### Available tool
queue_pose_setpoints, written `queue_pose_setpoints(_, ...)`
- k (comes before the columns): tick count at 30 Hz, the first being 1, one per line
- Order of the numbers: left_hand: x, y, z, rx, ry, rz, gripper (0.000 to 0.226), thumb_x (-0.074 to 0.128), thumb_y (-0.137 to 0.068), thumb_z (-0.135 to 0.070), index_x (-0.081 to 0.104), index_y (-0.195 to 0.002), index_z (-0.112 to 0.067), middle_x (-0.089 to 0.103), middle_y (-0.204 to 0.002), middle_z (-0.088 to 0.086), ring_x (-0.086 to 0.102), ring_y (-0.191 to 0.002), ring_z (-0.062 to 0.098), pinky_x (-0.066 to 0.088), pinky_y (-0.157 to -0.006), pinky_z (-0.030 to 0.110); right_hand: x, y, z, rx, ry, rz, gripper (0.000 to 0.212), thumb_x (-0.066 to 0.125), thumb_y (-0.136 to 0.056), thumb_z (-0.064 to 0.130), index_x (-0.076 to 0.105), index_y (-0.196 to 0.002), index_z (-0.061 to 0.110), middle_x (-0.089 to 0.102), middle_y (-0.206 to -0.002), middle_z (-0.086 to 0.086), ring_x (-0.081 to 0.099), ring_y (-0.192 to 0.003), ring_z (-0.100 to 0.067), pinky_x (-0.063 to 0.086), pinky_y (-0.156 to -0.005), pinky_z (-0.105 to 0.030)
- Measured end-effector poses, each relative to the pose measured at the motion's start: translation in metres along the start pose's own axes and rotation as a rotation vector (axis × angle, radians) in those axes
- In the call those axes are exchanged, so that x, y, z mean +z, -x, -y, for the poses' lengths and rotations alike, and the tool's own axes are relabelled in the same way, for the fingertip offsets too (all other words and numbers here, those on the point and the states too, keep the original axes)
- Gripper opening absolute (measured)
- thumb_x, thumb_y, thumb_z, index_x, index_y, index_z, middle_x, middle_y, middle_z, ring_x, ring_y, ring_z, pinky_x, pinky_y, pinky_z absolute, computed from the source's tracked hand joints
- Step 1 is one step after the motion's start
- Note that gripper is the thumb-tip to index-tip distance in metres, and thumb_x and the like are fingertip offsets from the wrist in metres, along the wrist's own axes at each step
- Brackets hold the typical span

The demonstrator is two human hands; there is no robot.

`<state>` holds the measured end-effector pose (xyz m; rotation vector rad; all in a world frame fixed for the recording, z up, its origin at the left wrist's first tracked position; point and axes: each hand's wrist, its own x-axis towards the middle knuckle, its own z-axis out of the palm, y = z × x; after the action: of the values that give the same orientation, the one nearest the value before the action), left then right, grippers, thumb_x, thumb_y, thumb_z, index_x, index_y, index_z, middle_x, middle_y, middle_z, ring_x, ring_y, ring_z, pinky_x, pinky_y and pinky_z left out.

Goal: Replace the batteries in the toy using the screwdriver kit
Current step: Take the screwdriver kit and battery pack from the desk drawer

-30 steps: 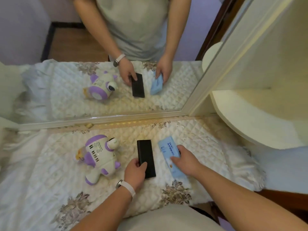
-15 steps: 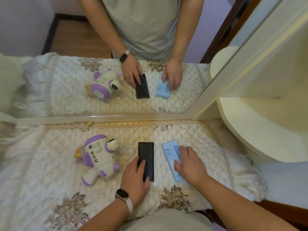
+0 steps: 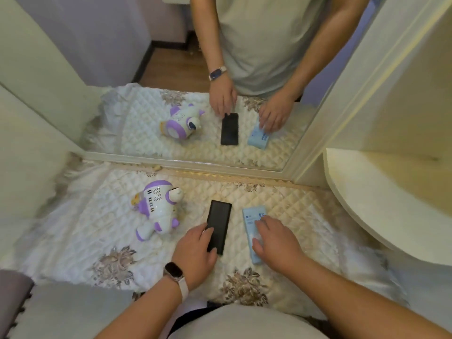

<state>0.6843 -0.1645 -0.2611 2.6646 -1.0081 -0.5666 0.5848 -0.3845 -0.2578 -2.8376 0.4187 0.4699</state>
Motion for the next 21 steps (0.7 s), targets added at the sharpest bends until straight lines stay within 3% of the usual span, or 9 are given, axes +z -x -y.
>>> queue_pose_setpoints(3, -0.013, 0.026, -0.01, -0.025, 0.0, -0.108, 0.049, 0.053, -0.078, -0.037, 0.065, -0.118, -0.012, 0.068, -0.12, 0.013, 0.069, -0.1, 0.033, 0.061, -0.074, 0.041, -0.011, -0.004, 0.007, -0.177, 0.026, -0.011, 0.053, 0.04, -0.094, 0.043, 0.042, -0.139, 0.016, 0.042, -0.144, -0.008, 0.041, -0.128, -0.027, 0.042, -0.098, -0.041)
queue_pose_setpoints(8, -0.021, 0.087, -0.011, -0.23, -0.03, -0.234, 0.047, 0.049, -0.079, -0.037, 0.053, -0.121, -0.016, 0.067, -0.122, 0.018, 0.069, -0.104, 0.038, 0.06, -0.077, 0.048, -0.024, -0.021, 0.041, -0.484, 0.042, -0.047, 0.052, 0.042, -0.092, 0.045, 0.05, -0.136, 0.018, 0.051, -0.137, -0.004, 0.045, -0.125, -0.026, 0.044, -0.095, -0.042)
queue_pose_setpoints(15, -0.027, 0.19, 0.006, -0.548, -0.101, -0.36, 0.047, 0.049, -0.083, -0.036, 0.067, -0.12, -0.014, 0.065, -0.128, 0.013, 0.065, -0.108, 0.034, 0.057, -0.081, 0.045, -0.032, -0.008, 0.118, -0.792, 0.084, -0.101, 0.045, 0.045, -0.084, 0.045, 0.065, -0.11, 0.013, 0.066, -0.106, -0.006, 0.06, -0.096, -0.03, 0.052, -0.069, -0.04)
queue_pose_setpoints(21, -0.021, 0.268, 0.014, -0.655, -0.125, -0.482, 0.042, 0.048, -0.08, -0.038, 0.064, -0.113, -0.018, 0.067, -0.119, 0.01, 0.066, -0.099, 0.03, 0.056, -0.079, 0.042, -0.035, 0.042, 0.179, -0.966, 0.127, -0.159, 0.042, 0.046, -0.085, 0.045, 0.062, -0.111, 0.016, 0.064, -0.107, -0.004, 0.059, -0.095, -0.028, 0.05, -0.07, -0.04)
